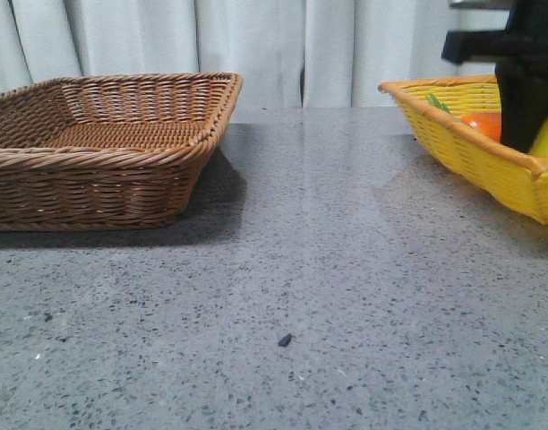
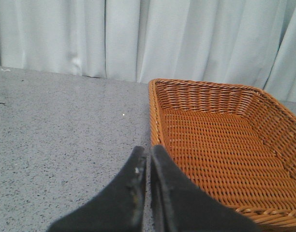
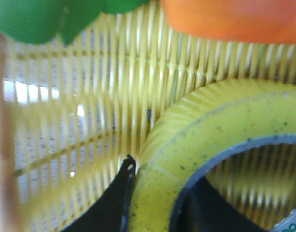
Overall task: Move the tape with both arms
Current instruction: 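Lower the right gripper into the yellow basket and grasp the yellow tape roll, then carry the tape roll with the right gripper and set it on the table between baskets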
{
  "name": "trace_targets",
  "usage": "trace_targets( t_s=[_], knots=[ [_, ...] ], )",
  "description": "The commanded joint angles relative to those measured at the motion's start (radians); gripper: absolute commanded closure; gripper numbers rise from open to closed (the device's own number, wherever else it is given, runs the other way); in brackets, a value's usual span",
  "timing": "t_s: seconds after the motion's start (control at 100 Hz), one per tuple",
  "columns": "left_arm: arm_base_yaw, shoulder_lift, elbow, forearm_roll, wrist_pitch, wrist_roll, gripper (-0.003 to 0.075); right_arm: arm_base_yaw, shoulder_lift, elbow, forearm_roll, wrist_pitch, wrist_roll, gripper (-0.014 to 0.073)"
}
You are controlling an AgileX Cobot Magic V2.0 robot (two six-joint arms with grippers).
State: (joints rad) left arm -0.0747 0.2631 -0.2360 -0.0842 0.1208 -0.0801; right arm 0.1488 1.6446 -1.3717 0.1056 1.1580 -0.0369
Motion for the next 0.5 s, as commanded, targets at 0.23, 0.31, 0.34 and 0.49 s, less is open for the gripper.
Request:
trace_targets(
  t_s=[0.23,0.31,0.34,0.49],
  knots=[
    [0.003,0.017,-0.041,-0.003,-0.080,-0.005,0.0741,0.130,-0.092,-0.320,-0.016,0.152,-0.023,0.0659],
    [0.003,0.017,-0.041,-0.003,-0.080,-0.005,0.0741,0.213,-0.092,-0.349,-0.016,0.150,-0.023,0.0659],
    [0.003,0.017,-0.041,-0.003,-0.080,-0.005,0.0741,0.244,-0.092,-0.352,-0.016,0.141,-0.023,0.0659],
    [0.003,0.017,-0.041,-0.003,-0.080,-0.005,0.0741,0.389,-0.060,-0.352,-0.016,0.107,-0.023,0.0659]
  ],
)
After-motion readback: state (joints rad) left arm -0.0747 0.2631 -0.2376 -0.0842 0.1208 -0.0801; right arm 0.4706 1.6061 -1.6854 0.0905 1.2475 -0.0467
